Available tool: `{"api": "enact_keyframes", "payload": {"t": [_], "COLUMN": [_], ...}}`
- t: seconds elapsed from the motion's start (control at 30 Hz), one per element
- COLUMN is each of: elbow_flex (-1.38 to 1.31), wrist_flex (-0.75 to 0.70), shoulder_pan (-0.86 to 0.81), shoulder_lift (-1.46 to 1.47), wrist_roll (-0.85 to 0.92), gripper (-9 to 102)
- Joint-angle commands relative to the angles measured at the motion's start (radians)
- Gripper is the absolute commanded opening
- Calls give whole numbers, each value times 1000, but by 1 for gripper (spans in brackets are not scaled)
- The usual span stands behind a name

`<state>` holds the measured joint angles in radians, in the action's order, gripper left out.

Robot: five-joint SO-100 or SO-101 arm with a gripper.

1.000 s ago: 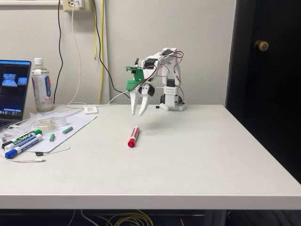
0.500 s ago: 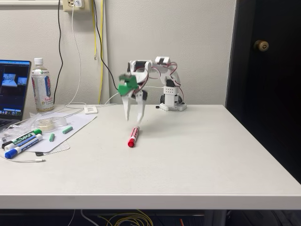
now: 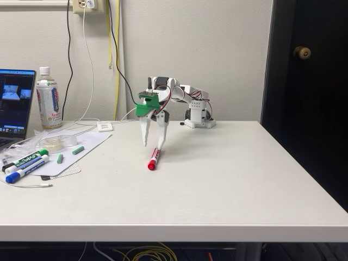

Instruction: Pick up the red marker.

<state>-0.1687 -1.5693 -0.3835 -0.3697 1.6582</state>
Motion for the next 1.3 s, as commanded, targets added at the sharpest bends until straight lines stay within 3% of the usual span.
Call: {"api": "enact_keyframes", "payload": {"t": [0.0,0.27,0.57,0.83,1.27], "elbow_flex": [-49,-49,-51,-54,-60], "wrist_flex": [-25,-31,61,124,9], "shoulder_pan": [11,21,2,-31,-17], "shoulder_lift": [-9,17,25,61,141], "wrist_roll": [20,78,127,152,140], "gripper": [21,19,19,30,31]}}
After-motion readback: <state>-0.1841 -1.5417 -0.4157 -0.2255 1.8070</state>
